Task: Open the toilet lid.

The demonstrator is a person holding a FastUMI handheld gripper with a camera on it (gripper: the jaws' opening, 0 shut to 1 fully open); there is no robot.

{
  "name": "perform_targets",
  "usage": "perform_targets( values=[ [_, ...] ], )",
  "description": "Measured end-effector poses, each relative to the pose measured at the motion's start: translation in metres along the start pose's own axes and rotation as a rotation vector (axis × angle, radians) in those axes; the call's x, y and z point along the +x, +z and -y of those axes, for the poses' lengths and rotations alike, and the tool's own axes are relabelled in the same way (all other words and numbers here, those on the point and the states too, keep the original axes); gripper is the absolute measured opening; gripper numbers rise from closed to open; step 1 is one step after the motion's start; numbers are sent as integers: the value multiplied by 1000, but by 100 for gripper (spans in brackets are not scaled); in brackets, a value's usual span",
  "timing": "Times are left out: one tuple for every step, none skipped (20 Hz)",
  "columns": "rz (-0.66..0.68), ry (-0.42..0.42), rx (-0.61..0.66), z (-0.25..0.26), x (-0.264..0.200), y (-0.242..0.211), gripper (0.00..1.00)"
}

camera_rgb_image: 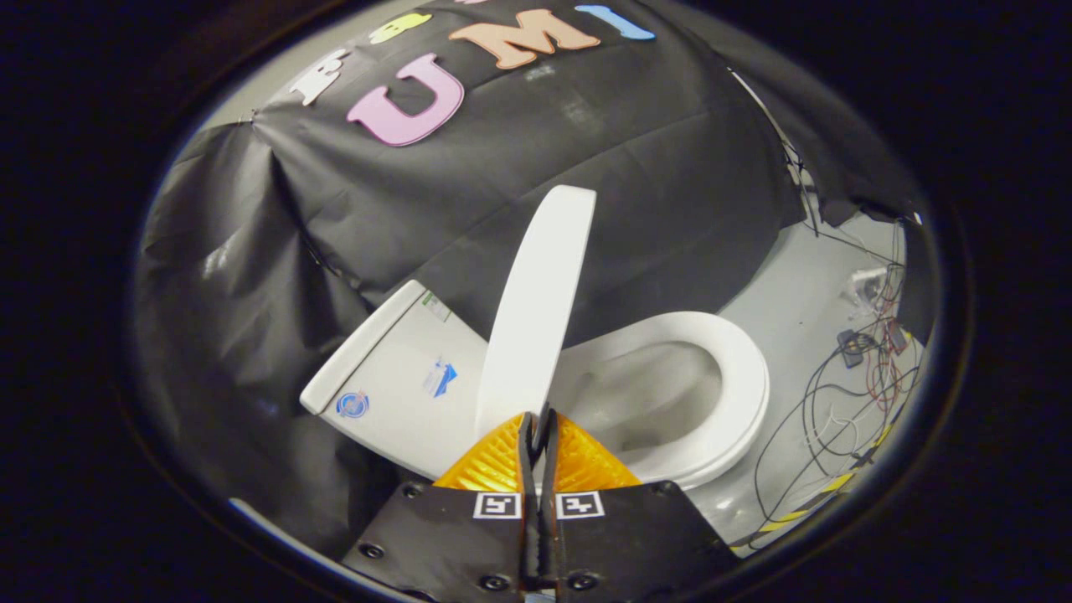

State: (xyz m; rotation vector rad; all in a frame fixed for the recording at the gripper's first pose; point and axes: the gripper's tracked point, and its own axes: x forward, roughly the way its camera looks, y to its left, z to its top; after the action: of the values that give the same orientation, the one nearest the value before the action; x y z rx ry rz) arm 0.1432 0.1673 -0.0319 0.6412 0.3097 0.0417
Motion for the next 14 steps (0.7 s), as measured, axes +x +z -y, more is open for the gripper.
perform_targets(
  values=[
    [-7,-6,-6,0,0,0,1],
    [-12,-9,-16,-2,-1,1,1],
    [-16,-9,-27,-3,-1,1,1],
    [-18,-8,-39,-3,-1,1,1],
    [-17,-8,-54,-3,0,0,1],
    [-14,-8,-67,-3,1,0,1],
    [-13,-9,-76,-3,0,1,1],
    [-11,-12,-82,-3,0,2,1],
    [-10,-16,-88,-3,-1,3,1],
    [-10,-17,-88,-3,-1,3,1],
    [-9,-15,-92,-4,-1,3,1],
    [-7,-14,-93,-4,0,2,1],
    [-5,-17,-101,-3,0,2,1],
    [-2,-20,-115,-3,0,3,1]
  ],
)
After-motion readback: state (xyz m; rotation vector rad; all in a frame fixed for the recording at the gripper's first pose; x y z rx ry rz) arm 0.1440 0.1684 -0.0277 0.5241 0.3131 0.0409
